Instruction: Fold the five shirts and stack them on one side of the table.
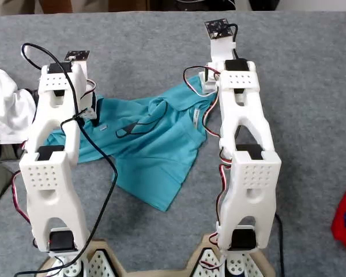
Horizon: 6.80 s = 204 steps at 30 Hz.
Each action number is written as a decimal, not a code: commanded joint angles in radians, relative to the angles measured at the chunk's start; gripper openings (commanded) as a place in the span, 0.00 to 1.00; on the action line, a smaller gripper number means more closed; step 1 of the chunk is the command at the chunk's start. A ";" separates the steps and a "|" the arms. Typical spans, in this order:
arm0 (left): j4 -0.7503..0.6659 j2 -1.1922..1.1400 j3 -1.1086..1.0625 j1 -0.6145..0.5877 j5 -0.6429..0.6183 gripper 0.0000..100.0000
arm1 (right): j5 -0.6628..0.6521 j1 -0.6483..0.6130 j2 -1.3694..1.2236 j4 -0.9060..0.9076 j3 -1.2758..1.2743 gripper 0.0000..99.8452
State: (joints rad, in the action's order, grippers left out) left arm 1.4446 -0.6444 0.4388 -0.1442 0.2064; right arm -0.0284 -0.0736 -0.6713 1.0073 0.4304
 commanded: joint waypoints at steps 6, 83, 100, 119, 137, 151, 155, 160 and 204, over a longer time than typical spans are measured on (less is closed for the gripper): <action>-0.005 0.012 0.123 -0.006 -0.005 0.02 | -0.009 0.018 0.005 -0.015 -0.001 0.08; 0.315 0.306 0.806 -0.063 -0.087 0.02 | 0.273 -0.351 -0.223 0.160 0.461 0.01; 0.313 0.849 0.115 -0.138 -0.086 0.02 | 0.094 -0.216 -0.024 0.783 0.923 0.01; 0.258 1.768 -0.758 -0.114 -0.049 0.02 | -0.175 -0.177 1.084 0.779 -0.124 0.01; 0.313 1.860 -0.663 -0.146 -0.046 0.02 | -0.180 0.031 1.503 0.773 -0.033 0.01; 0.270 1.969 -0.532 -0.169 -0.044 0.02 | -0.181 0.143 1.494 0.629 -0.004 0.01; 0.270 1.962 -0.578 -0.169 -0.044 0.02 | -0.173 0.140 1.466 0.568 -0.197 0.01; 0.235 1.960 -0.723 -0.167 -0.044 0.02 | -0.180 0.076 1.458 0.364 -0.542 0.01; -0.235 1.007 -0.959 0.006 -0.178 0.02 | 0.031 -0.145 0.748 0.183 -0.524 0.15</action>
State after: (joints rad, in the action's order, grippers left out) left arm 1.1684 0.4296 -0.6352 -0.1519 0.0453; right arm 0.0084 -0.2501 0.1788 1.1485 -0.2524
